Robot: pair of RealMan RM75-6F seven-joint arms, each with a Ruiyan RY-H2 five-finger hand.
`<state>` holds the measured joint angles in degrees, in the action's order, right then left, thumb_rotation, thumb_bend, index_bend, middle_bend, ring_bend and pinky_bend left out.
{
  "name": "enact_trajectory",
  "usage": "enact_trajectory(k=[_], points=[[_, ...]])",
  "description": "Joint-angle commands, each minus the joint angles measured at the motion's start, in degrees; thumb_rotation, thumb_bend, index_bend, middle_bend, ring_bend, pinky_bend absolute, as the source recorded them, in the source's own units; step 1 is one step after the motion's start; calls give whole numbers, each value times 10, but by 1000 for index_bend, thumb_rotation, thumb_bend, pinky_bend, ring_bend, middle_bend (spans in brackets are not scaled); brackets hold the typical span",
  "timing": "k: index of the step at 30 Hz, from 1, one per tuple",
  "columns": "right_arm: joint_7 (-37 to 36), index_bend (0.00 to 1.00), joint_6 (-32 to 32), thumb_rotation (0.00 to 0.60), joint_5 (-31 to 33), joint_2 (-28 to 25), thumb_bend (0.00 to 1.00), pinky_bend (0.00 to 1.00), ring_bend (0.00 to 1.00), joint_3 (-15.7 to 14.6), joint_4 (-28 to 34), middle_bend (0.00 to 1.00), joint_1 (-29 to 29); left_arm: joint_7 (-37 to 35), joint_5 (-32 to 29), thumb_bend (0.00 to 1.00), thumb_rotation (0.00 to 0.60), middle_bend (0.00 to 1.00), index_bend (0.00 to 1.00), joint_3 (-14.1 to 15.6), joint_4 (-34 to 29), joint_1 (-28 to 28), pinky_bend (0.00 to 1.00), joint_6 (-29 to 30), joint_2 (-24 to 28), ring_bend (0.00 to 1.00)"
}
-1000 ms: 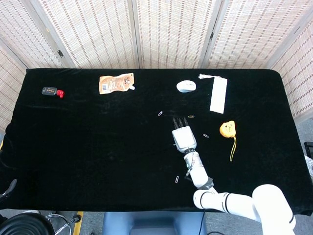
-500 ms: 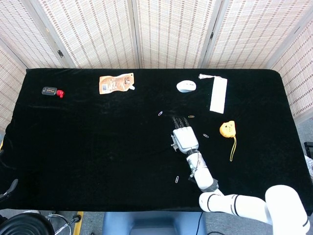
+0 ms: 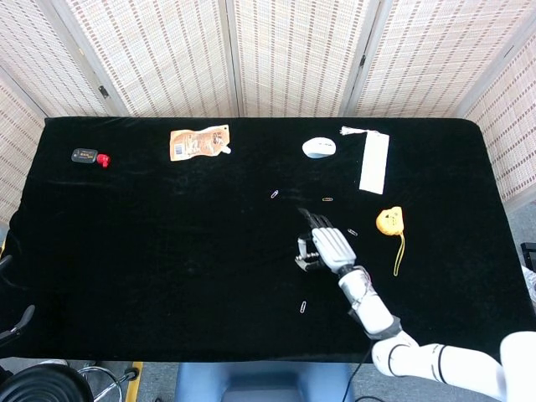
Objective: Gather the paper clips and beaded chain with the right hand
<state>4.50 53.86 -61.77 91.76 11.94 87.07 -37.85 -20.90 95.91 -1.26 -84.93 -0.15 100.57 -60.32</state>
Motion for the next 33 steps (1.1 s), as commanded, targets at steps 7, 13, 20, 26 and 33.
enact_trajectory(k=[7,13,20,26,33], points=[[-89,670,45,600,-109,-36,447,0,0,-73,9,0,71,8,2,398,600,0,0,1,-3,-1,0,-3,-2,0],[-151,670,69,600,-152,-49,447,0,0,-92,3,0,96,16,3,398,600,0,0,2,-6,-4,0,-9,-3,0],[-203,670,49,600,-165,-45,447,0,0,-101,-33,0,101,17,0,398,600,0,0,2,-8,-5,0,-11,-2,0],[-208,670,46,600,-169,-34,447,0,0,-100,-57,0,103,14,0,398,600,0,0,2,-6,-4,0,-9,-2,0],[-205,670,53,600,-173,-33,447,0,0,-99,-69,0,110,15,0,398,600,0,0,2,-7,-4,0,-9,-2,0]])
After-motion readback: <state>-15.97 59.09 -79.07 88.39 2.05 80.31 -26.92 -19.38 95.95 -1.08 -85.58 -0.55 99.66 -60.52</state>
